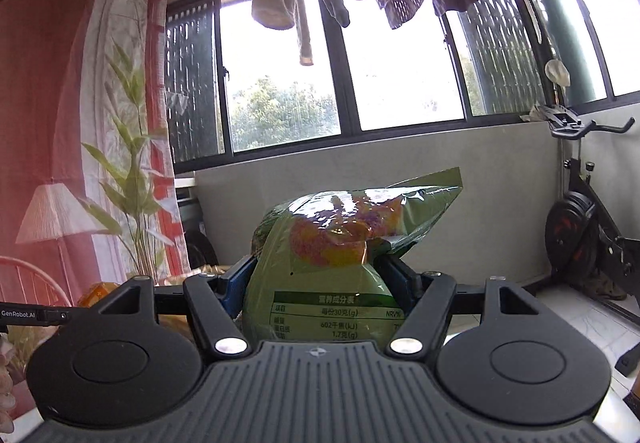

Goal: Organize snacks
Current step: 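Carry both held snacks up over the box, then lower both snacks into the box and open both tools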

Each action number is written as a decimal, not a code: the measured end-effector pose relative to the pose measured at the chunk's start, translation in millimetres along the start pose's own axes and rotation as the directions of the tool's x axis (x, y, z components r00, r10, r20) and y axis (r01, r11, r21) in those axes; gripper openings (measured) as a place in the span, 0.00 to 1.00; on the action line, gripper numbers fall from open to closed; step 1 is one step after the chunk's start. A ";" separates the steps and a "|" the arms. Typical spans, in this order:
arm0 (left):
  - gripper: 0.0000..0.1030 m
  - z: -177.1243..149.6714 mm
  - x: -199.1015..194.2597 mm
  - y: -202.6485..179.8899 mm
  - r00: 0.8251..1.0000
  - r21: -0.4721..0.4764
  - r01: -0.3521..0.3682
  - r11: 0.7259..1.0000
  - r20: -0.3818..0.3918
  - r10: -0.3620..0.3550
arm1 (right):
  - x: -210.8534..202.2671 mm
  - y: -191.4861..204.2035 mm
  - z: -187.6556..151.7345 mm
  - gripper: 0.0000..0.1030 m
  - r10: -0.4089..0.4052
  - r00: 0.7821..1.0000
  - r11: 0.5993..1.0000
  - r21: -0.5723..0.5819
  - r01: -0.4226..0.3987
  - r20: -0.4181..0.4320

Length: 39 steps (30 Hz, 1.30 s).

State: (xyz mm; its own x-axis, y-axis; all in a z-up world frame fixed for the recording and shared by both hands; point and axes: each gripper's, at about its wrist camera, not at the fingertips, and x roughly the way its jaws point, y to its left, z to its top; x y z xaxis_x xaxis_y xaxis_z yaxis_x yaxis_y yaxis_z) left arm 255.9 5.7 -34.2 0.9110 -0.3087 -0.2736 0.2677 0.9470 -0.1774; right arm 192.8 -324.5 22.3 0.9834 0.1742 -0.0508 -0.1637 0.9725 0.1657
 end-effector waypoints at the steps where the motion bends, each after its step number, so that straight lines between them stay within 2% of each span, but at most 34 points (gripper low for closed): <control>1: 0.39 8.6 9.1 -3.2 1.000 0.009 0.006 1.000 0.005 -0.006 | 13.8 2.2 8.9 0.68 0.007 1.000 1.000 -0.015 -0.007 -0.007; 6: 0.39 34.5 60.8 -19.9 1.000 0.027 0.010 1.000 -0.024 -0.010 | 85.9 23.0 32.8 0.68 -0.011 0.998 0.984 -0.177 0.000 -0.065; 10: 0.39 38.6 100.2 -30.1 0.998 0.052 -0.003 0.999 -0.070 0.006 | 138.3 41.9 21.8 0.68 -0.065 0.988 0.950 -0.313 0.018 -0.139; 13: 0.39 36.3 124.7 -31.9 0.994 0.066 -0.010 0.998 -0.105 0.016 | 166.1 51.8 6.1 0.68 -0.093 0.968 0.917 -0.398 -0.008 -0.232; 16: 0.37 32.1 139.8 -30.7 0.991 0.060 -0.016 0.998 -0.135 0.024 | 187.1 56.4 -8.9 0.68 -0.115 0.934 0.902 -0.430 -0.044 -0.338; 19: 0.28 29.5 153.6 -26.6 0.988 0.046 -0.024 0.999 -0.151 0.031 | 202.9 54.7 -17.7 0.68 -0.125 0.892 0.914 -0.400 -0.067 -0.435; 21: 0.28 25.0 159.8 -24.2 0.986 0.042 -0.028 0.999 -0.162 0.035 | 212.4 54.7 -24.9 0.68 -0.128 0.872 0.922 -0.380 -0.071 -0.473; 22: 0.28 23.1 162.9 -24.2 0.985 0.043 -0.035 0.998 -0.170 0.041 | 218.8 53.6 -28.6 0.68 -0.128 0.853 0.930 -0.360 -0.073 -0.505; 23: 0.28 21.3 165.1 -23.8 0.983 0.040 -0.041 0.998 -0.175 0.047 | 226.8 51.2 -33.7 0.68 -0.117 0.821 0.943 -0.322 -0.085 -0.558; 24: 0.28 19.4 163.1 -21.9 0.983 0.032 -0.042 0.999 -0.177 0.047 | 231.7 48.1 -37.7 0.68 -0.113 0.799 0.954 -0.290 -0.080 -0.590; 27: 0.30 17.8 157.6 -11.7 0.985 -0.005 -0.021 1.000 -0.172 0.020 | 239.1 39.1 -41.6 0.75 -0.094 0.773 0.973 -0.221 -0.062 -0.628; 28: 0.34 19.2 154.1 -2.0 0.985 -0.009 -0.018 1.000 -0.170 0.016 | 238.8 36.2 -41.3 0.74 -0.084 0.770 0.978 -0.201 -0.058 -0.632; 30: 0.40 19.1 144.8 0.7 0.987 -0.005 -0.026 1.000 -0.159 0.025 | 229.6 32.3 -36.3 0.75 -0.077 0.786 0.980 -0.192 -0.053 -0.613; 35: 0.45 24.4 114.9 3.2 0.993 -0.011 -0.009 1.000 -0.118 0.007 | 184.7 21.8 -18.1 0.80 -0.008 0.873 0.989 -0.130 -0.064 -0.489; 39: 0.49 22.8 81.6 1.2 0.996 -0.014 0.015 1.000 -0.087 -0.016 | 143.8 11.6 -9.5 0.80 0.071 0.922 0.992 -0.067 -0.104 -0.380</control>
State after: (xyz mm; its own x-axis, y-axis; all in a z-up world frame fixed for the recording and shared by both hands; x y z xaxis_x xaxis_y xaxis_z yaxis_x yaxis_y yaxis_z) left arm 337.7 -16.4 -35.2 0.8757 -0.3308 -0.3517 0.2774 0.9409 -0.1944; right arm 331.5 -286.7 7.6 0.8653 0.2888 -0.4097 -0.2702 0.9572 0.1039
